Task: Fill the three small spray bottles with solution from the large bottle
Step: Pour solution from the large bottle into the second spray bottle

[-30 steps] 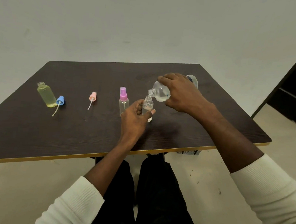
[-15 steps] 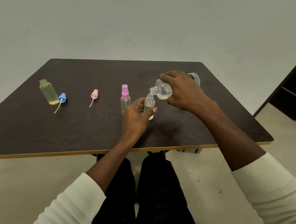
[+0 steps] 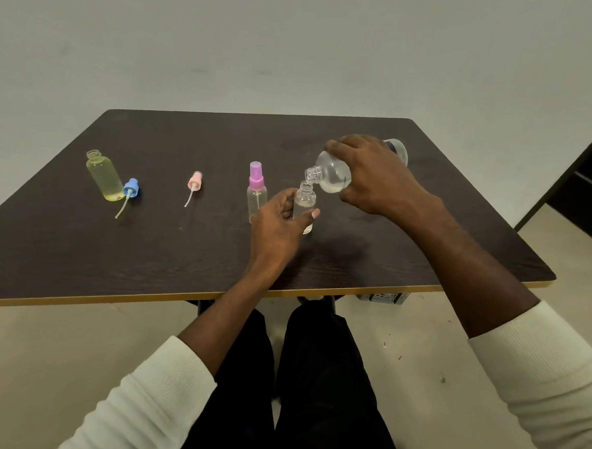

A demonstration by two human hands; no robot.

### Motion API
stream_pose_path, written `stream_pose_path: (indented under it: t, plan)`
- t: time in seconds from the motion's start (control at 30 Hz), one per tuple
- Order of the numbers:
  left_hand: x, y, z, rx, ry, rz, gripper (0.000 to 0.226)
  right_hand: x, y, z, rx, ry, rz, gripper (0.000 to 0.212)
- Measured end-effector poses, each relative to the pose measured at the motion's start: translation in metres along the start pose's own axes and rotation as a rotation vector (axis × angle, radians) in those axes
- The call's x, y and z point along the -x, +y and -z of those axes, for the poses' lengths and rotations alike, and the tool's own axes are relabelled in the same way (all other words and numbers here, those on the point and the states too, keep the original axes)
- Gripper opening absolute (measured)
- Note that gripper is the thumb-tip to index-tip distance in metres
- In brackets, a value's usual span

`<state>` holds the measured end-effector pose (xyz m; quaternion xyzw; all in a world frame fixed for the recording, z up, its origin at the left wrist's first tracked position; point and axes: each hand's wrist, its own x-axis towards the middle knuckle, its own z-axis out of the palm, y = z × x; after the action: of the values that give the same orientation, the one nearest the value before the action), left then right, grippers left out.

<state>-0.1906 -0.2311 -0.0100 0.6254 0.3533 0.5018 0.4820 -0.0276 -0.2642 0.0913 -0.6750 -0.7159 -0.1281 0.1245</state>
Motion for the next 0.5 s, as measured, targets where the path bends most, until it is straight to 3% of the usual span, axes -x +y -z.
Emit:
stream_pose_path:
  t: [0.5]
  plan:
    - [0.0010, 0.0031, -0.0003, 0.009, 0.012, -0.030, 0.038, -0.0006, 0.0012, -0.0002, 0.006, 0.001, -0.002, 0.067]
